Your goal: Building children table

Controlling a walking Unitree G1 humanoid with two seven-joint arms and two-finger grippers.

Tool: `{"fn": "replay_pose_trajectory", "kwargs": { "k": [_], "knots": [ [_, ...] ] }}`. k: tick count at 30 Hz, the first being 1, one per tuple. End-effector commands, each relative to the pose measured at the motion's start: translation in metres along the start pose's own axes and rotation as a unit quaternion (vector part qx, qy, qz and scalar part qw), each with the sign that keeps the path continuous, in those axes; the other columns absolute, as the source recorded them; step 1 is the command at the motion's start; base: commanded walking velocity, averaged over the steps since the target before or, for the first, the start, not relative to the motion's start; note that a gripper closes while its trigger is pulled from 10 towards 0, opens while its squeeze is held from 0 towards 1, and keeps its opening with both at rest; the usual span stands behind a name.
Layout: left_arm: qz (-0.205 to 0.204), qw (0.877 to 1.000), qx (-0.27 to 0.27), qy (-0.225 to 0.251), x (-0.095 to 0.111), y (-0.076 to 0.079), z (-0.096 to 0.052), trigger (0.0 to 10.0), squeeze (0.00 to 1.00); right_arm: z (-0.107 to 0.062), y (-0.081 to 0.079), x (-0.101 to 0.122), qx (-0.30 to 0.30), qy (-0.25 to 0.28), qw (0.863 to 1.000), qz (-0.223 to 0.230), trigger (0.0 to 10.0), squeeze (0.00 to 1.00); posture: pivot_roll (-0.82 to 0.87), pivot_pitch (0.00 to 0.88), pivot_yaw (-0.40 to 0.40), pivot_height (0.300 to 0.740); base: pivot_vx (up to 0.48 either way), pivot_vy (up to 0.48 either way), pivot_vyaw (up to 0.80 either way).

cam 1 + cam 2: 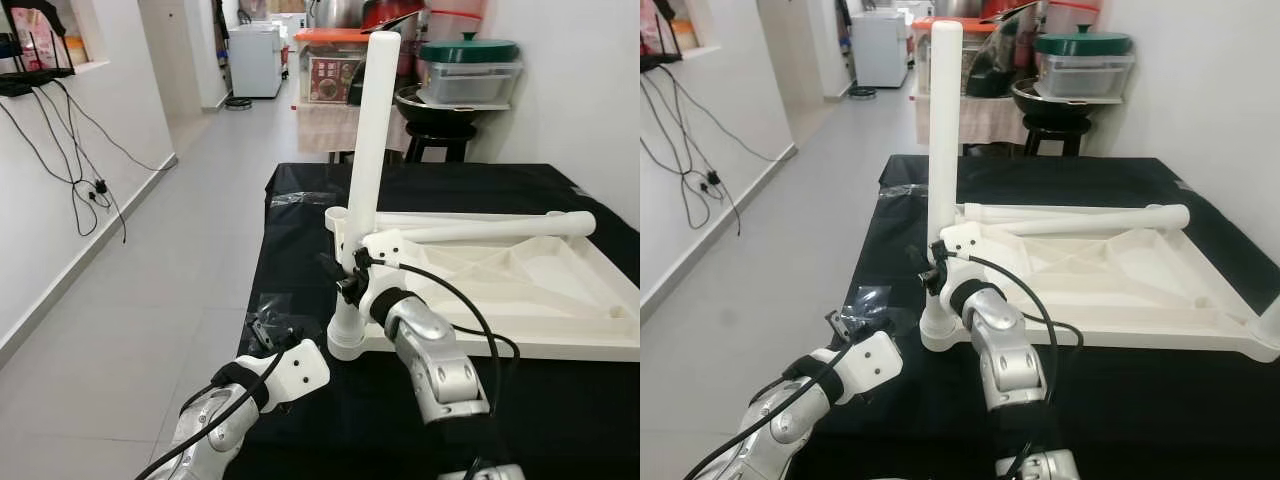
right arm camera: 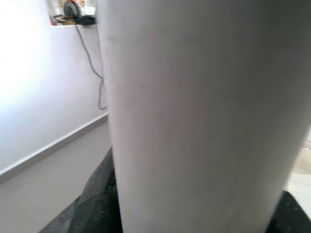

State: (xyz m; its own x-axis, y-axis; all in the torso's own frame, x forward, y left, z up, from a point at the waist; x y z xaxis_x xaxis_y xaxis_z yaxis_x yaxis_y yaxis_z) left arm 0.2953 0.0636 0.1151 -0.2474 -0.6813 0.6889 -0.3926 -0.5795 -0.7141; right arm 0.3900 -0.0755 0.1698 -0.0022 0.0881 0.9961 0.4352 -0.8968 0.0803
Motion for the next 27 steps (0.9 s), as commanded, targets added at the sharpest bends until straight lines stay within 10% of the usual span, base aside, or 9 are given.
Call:
{"fn": "replay_pose_trajectory", "kwargs": {
  "k": [1,10,11,12,13,25,26,27],
  "knots": [
    [0.012,1.0,-0.003,0.0,0.0,0.003,-0.003,10.0,0.0,0.0,0.011,-0.016,-0.02,-0.044,0.999,-0.003,10.0,1.0,0.06,0.0,-0.031,0.74,0.0,0.0,0.0],
    [0.003,1.0,-0.013,-0.004,-0.001,0.008,0.0,10.0,0.0,0.019,0.028,0.029,0.035,0.031,0.999,-0.023,10.0,0.95,0.07,0.0,-0.041,0.74,0.0,0.0,0.0],
    [0.002,1.0,-0.015,-0.004,-0.001,0.009,0.0,10.0,0.0,0.018,0.021,0.037,0.089,0.052,0.994,-0.024,10.0,0.22,0.07,0.0,-0.043,0.74,0.0,0.0,0.0],
    [0.002,1.0,-0.015,-0.004,-0.001,0.009,0.0,10.0,0.0,0.018,0.021,0.037,0.089,0.052,0.994,-0.024,10.0,0.22,0.07,0.0,-0.043,0.74,0.0,0.0,0.0],
    [0.0,1.0,-0.017,-0.004,-0.001,0.01,0.001,10.0,0.0,0.016,0.014,0.043,0.134,0.067,0.988,-0.03,10.0,0.0,0.07,0.0,-0.043,0.74,0.0,0.0,0.0],
    [-0.042,0.998,-0.033,-0.012,-0.004,0.016,0.001,10.0,0.0,-0.004,-0.006,0.013,0.356,-0.002,0.932,-0.065,10.0,0.0,0.09,0.0,-0.045,0.74,0.0,0.0,0.0],
    [-0.042,0.999,-0.033,-0.012,-0.004,0.016,0.0,10.0,0.0,-0.001,-0.002,0.009,0.348,-0.012,0.936,-0.057,0.0,0.0,0.09,0.0,-0.042,0.74,0.0,0.0,0.0],
    [-0.042,0.999,-0.033,-0.012,-0.004,0.016,0.0,10.0,0.0,0.0,0.001,0.007,0.344,-0.016,0.938,-0.051,0.0,0.0,0.09,0.0,-0.042,0.74,0.0,0.0,0.0]
  ]
}}
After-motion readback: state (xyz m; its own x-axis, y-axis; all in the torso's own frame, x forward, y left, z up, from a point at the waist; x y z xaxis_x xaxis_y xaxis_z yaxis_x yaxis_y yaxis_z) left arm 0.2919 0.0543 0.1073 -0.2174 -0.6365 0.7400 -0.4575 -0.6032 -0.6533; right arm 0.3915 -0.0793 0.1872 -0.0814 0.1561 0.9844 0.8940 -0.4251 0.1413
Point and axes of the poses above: a point about 5 cm out from each wrist's last joint towards the gripper, its own z axis pointing out of the wrist towards the gripper, its own x axis along the axis of the wrist's last joint, y = z × x, the point moved 5 cm from there along z, pointing out of the wrist towards the gripper, and after that the axes turned 2 degrees about -z, right-handed, at the moved point
